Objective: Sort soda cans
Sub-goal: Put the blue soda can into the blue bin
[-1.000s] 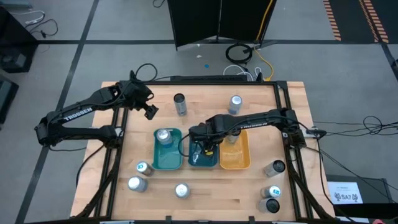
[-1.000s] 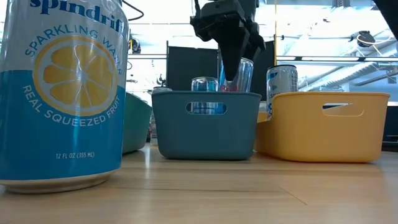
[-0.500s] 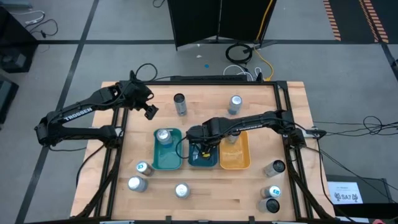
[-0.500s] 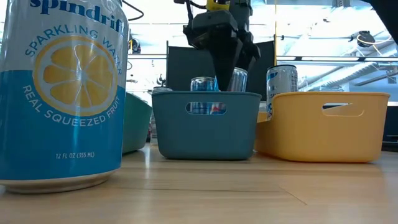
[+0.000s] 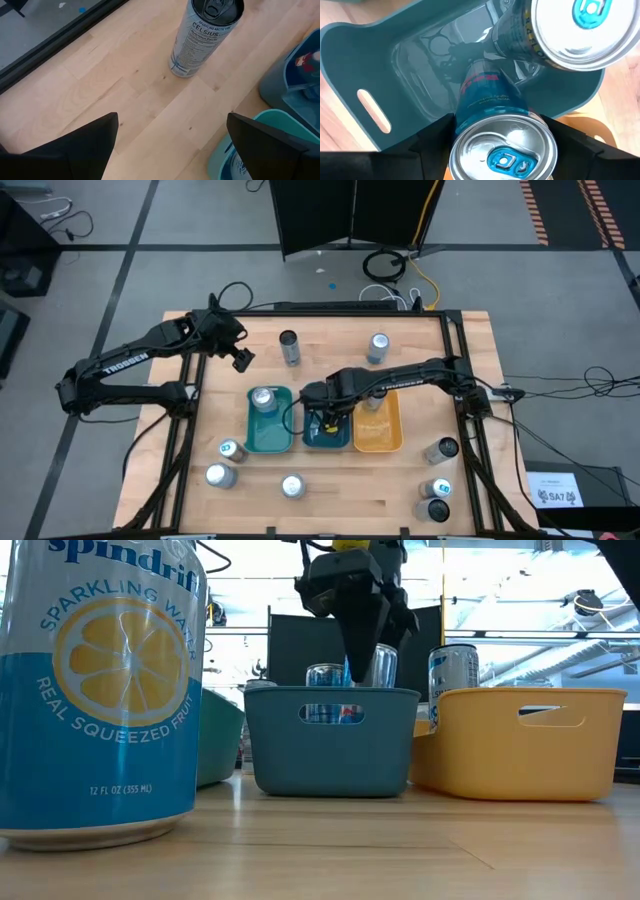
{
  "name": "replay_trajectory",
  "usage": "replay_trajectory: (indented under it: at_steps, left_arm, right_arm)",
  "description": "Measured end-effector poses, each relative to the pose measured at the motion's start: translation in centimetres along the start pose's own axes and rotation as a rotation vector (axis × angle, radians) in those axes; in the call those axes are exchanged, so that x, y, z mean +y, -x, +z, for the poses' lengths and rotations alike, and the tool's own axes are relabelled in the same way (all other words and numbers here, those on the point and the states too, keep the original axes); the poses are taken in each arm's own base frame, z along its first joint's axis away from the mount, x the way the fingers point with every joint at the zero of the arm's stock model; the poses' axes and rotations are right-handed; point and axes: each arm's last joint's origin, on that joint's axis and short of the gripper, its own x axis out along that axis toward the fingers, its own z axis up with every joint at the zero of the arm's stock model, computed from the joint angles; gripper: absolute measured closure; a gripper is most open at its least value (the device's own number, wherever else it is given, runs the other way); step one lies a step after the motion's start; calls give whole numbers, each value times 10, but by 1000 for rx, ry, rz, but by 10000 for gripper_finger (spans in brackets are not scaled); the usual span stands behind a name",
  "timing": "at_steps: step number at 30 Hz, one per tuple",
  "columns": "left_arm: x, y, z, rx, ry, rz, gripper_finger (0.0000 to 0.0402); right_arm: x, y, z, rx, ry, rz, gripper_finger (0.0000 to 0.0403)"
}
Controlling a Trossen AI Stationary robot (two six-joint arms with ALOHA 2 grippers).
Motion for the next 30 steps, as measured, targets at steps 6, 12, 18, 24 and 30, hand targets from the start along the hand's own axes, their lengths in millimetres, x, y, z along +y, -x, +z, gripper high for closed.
replay_trajectory:
  at_steps: [6, 12, 18, 24, 30]
  left_arm:
    - [0, 0, 0, 0, 0, 0, 20]
    - [0, 0, 0, 0, 0, 0, 20]
    - [0, 0, 0, 0, -1, 0, 20]
    - [0, 0, 0, 0, -2, 0, 20]
    - [0, 0, 0, 0, -3, 0, 20]
  right_arm:
    - [0, 0, 0, 0, 18, 0, 140]
    - [-1, 0, 0, -1, 22, 0, 140]
    - [-1, 1, 0, -3, 12, 0, 126]
    - [-1, 1, 0, -4, 12, -1, 105]
    - [-4, 12, -2, 8, 22, -7, 101]
